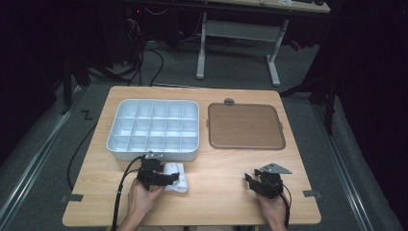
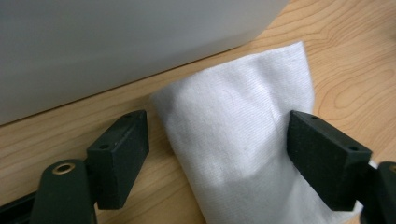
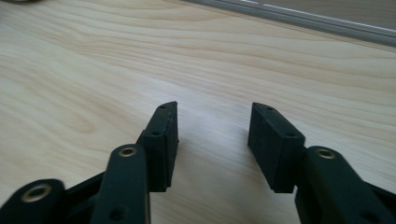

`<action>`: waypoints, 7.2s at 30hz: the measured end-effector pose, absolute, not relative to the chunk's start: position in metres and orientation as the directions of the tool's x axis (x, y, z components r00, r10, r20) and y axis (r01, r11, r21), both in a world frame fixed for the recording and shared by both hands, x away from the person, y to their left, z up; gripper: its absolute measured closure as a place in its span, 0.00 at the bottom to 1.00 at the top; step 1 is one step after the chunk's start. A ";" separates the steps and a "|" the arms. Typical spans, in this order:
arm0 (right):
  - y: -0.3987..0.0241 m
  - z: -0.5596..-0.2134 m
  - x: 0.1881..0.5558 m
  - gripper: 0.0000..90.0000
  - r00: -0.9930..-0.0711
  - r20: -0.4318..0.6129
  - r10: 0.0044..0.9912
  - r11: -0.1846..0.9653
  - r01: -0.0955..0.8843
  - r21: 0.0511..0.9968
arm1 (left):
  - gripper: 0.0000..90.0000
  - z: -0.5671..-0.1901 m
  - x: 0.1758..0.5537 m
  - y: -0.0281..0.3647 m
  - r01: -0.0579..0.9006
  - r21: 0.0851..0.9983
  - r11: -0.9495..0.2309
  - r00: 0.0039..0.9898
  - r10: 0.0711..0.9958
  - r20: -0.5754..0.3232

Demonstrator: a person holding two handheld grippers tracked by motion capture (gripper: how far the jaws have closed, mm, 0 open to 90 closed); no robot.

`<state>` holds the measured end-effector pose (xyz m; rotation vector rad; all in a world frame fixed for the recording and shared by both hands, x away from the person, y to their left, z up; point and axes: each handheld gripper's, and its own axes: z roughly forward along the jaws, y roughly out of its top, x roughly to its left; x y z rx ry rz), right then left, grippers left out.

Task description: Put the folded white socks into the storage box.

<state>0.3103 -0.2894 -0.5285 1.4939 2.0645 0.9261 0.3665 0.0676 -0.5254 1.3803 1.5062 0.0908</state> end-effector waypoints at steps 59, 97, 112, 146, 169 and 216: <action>-0.310 -0.531 0.316 0.42 -0.268 -0.019 0.963 0.196 0.655 0.730 | 0.77 -0.506 0.347 0.066 0.706 0.653 0.274 0.320 0.700 -0.639; -0.310 -0.531 0.316 0.42 -0.270 -0.021 0.963 0.199 0.654 0.730 | 0.77 -0.473 0.349 0.087 0.699 0.641 0.317 0.329 0.653 -0.682; -0.310 -0.531 0.316 0.42 -0.270 -0.020 0.963 0.199 0.655 0.729 | 0.77 -0.455 0.352 0.099 0.680 0.652 0.335 0.344 0.639 -0.688; -0.310 -0.531 0.316 0.42 -0.268 -0.019 0.963 0.197 0.655 0.729 | 0.77 -0.411 0.379 0.113 0.653 0.682 0.330 0.379 0.637 -0.671; -0.310 -0.531 0.316 0.42 -0.267 -0.020 0.964 0.197 0.656 0.729 | 0.77 -0.405 0.423 0.125 0.640 0.668 0.378 0.343 0.638 -0.689; -0.309 -0.531 0.315 0.42 -0.264 -0.021 0.964 0.195 0.656 0.729 | 0.77 -0.461 0.462 0.122 0.704 0.659 0.265 0.270 0.758 -0.594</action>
